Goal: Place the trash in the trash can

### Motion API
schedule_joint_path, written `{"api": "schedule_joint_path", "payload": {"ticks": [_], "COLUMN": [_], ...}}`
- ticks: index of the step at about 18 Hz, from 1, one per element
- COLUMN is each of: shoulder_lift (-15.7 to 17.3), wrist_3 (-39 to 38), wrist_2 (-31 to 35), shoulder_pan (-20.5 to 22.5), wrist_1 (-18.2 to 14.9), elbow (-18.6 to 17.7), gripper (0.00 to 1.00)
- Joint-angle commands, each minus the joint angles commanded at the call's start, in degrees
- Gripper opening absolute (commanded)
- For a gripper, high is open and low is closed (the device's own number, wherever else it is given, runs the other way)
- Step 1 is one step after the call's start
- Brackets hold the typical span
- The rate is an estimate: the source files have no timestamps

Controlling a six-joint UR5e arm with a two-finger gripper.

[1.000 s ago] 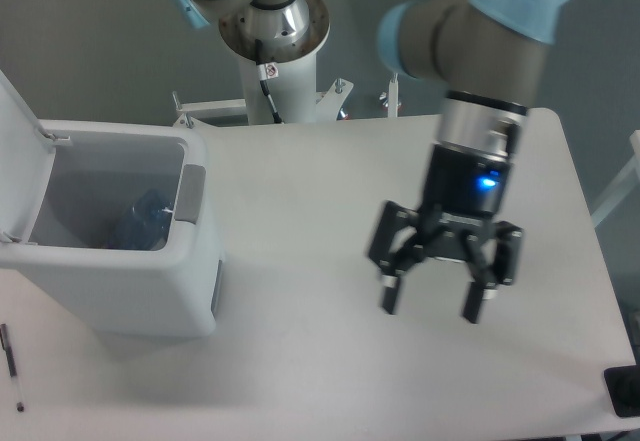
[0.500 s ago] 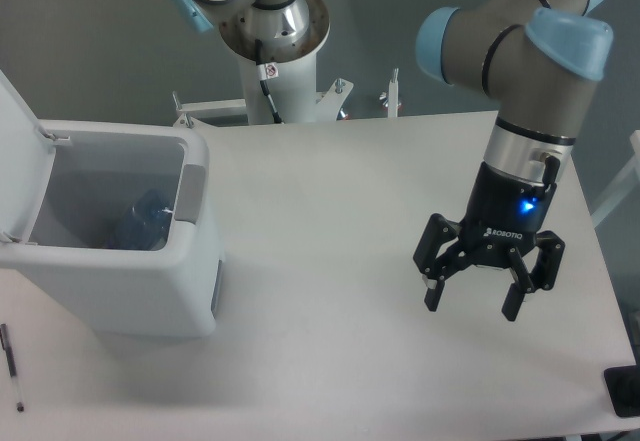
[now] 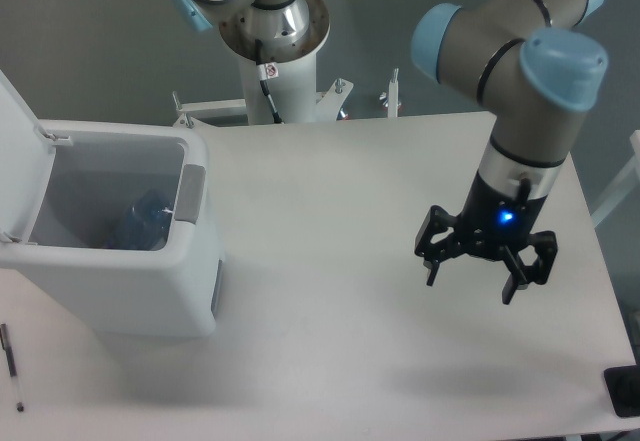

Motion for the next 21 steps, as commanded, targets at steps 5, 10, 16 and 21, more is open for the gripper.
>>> {"api": "schedule_joint_path", "payload": {"ticks": [5, 10, 16, 21], "shoulder_lift": [0.35, 0.79, 0.88, 0.97], "wrist_3": [5.27, 11.17, 11.17, 11.17], "wrist_2": [4.83, 10.82, 10.47, 10.38], "shoulder_pan": [-0.44, -2.64, -2.64, -2.64], "wrist_1": [0.18, 0.88, 0.96, 0.97], "elbow": [-1.94, -2.55, -2.90, -3.43], "gripper": [1.00, 1.00, 1.00, 1.00]}}
